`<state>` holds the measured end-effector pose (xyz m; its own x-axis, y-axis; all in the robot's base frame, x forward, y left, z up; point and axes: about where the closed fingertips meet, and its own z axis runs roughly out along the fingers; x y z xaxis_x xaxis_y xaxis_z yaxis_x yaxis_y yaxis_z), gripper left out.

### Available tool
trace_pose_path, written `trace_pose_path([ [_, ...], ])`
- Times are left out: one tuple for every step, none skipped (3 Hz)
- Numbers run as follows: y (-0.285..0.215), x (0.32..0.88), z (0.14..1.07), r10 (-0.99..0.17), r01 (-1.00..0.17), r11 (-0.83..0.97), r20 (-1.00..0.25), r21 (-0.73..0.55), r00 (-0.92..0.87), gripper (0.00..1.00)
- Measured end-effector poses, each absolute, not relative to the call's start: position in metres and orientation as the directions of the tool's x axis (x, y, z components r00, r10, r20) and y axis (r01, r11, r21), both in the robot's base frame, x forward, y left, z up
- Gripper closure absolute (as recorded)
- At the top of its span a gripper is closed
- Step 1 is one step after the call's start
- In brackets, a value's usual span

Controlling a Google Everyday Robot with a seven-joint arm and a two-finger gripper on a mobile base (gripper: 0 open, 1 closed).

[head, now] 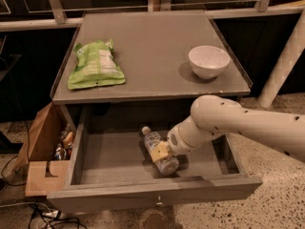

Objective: Place blue plastic bottle into top drawer

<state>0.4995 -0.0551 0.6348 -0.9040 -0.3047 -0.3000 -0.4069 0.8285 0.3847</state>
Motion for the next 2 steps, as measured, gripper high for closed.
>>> trace_pose_path([
  [-0.0550,0.4995,0.6348,-0.305,-0.407,0.828,-0.300,0.385,-0.904,0.81],
  [-0.0550,0.4995,0.6348,-0.305,-0.407,0.828,-0.300,0.385,-0.904,0.58],
])
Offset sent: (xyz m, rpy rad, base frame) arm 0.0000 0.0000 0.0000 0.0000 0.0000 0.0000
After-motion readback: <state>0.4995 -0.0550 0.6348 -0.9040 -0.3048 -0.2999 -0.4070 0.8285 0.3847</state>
